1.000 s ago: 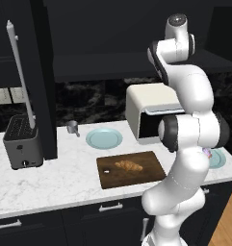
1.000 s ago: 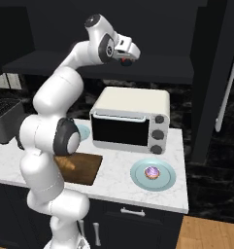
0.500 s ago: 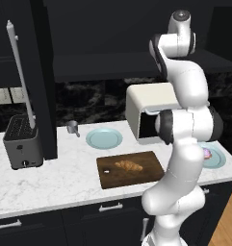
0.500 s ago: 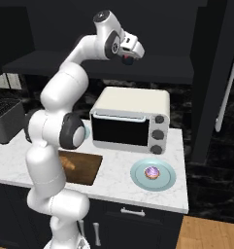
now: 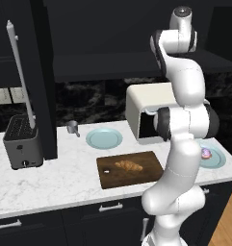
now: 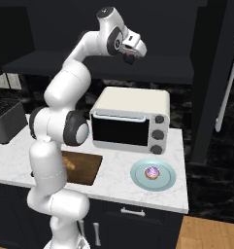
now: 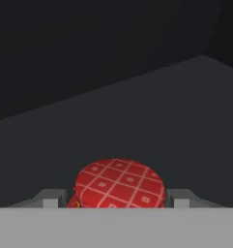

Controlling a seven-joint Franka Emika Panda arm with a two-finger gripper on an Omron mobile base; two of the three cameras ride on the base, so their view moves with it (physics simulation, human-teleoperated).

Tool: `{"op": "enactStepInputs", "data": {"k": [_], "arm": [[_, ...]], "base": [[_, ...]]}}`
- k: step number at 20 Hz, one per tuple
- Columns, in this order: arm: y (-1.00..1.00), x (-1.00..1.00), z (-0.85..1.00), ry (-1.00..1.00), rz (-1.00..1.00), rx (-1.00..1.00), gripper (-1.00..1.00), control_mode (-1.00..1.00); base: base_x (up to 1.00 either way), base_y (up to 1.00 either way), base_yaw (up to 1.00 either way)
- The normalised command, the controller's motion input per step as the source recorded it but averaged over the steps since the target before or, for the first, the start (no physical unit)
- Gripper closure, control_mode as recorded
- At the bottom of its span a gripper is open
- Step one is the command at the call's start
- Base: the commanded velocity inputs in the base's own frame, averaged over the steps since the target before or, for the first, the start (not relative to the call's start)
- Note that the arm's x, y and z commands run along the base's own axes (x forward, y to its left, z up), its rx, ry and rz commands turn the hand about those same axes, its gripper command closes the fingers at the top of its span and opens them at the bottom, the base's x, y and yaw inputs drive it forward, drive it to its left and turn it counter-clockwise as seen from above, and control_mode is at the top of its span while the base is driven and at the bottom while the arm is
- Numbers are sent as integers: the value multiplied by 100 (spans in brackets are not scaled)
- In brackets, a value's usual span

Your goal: From the different types of pastries on the counter, select a croissant and place it on the cutting board. Then retrieve a jar of jam from the cabinet and place it alongside the croissant on the cutting board.

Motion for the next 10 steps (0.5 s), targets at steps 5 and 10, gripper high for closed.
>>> {"op": "enactStepInputs", "data": {"k": [5,10], "arm": [[-16,-10,0,-6,-1,4,100,-100],[-6,-89,15,-25,-4,4,100,-100]], "base": [[0,0,0],[0,0,0]]}}
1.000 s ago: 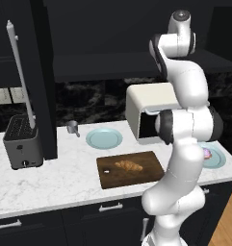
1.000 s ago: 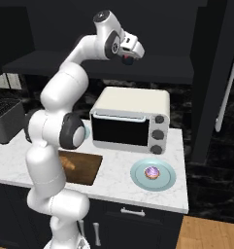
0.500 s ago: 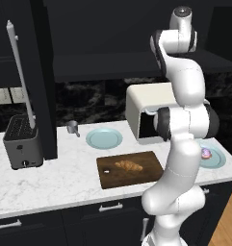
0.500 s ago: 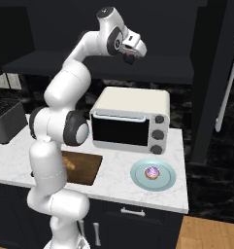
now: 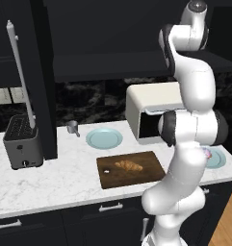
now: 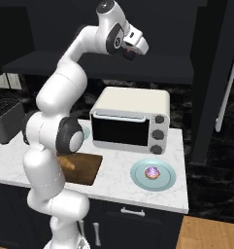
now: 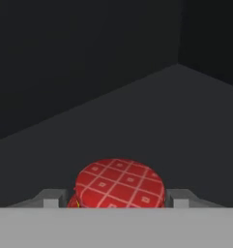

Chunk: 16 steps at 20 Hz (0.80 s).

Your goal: From the different types of pastries on the counter, select a croissant and place it on the cutting board. Then retrieve a jar of jam from the cabinet and place it alongside the croissant on the cutting board.

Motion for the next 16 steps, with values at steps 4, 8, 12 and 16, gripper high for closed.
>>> {"op": "enactStepInputs", "data": {"k": [4,8,12,16], "arm": [[0,-100,6,-23,-5,0,100,-100],[7,-100,-4,-12,0,0,100,-100],[41,-100,-21,-5,0,-2,100,-100],[61,-100,-12,-6,0,-4,100,-100]], "base": [[0,0,0],[0,0,0],[0,0,0],[0,0,0]]}}
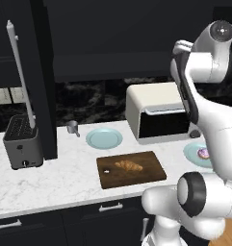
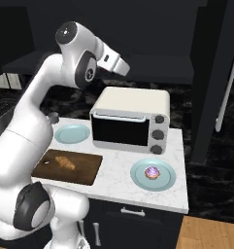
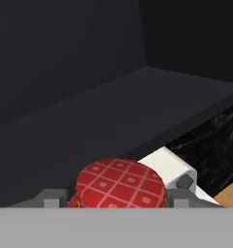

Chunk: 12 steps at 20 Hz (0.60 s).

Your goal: From the different types of pastries on the counter, select a croissant and place it on the cutting board. Then retrieve a jar of jam from the cabinet and place it alongside the croissant on the cutting board.

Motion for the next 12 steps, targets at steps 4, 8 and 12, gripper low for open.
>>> {"op": "enactStepInputs", "data": {"k": [4,8,12], "arm": [[64,-100,-2,-8,0,-2,100,-100],[63,-100,0,-10,0,-1,100,-100],[67,-100,-1,-6,-1,-2,100,-100]], "base": [[0,0,0],[0,0,0],[0,0,0]]}}
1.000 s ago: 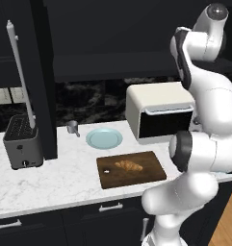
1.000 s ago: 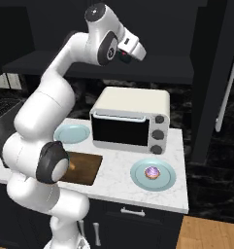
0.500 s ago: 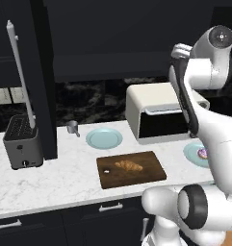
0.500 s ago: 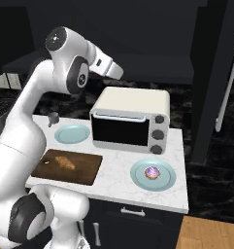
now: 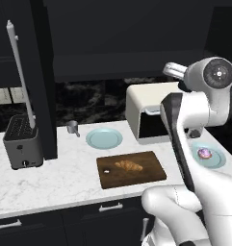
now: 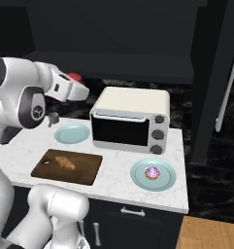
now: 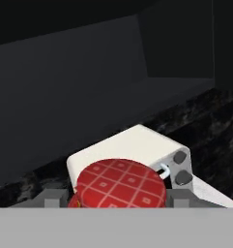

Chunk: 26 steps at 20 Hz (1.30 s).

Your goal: From the different types of pastries on the counter, select a croissant and place it on the cutting board. Then retrieve a jar of jam from the cabinet and place it alongside the croissant on the cutting board.

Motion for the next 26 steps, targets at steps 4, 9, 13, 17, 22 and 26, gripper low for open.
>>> {"op": "enactStepInputs", "data": {"k": [4,9,13,17,22,26], "arm": [[70,-100,-3,-5,-1,-4,100,-100],[69,-100,-8,-2,-2,-3,100,-100],[66,-97,-12,-1,-4,-1,100,-100],[44,-57,-23,0,-4,0,100,-100],[9,-1,-41,0,-6,0,100,-100],[-12,0,-35,0,-8,0,100,-100]], "base": [[0,0,0],[0,0,0],[0,0,0],[0,0,0],[0,0,0],[0,0,0]]}}
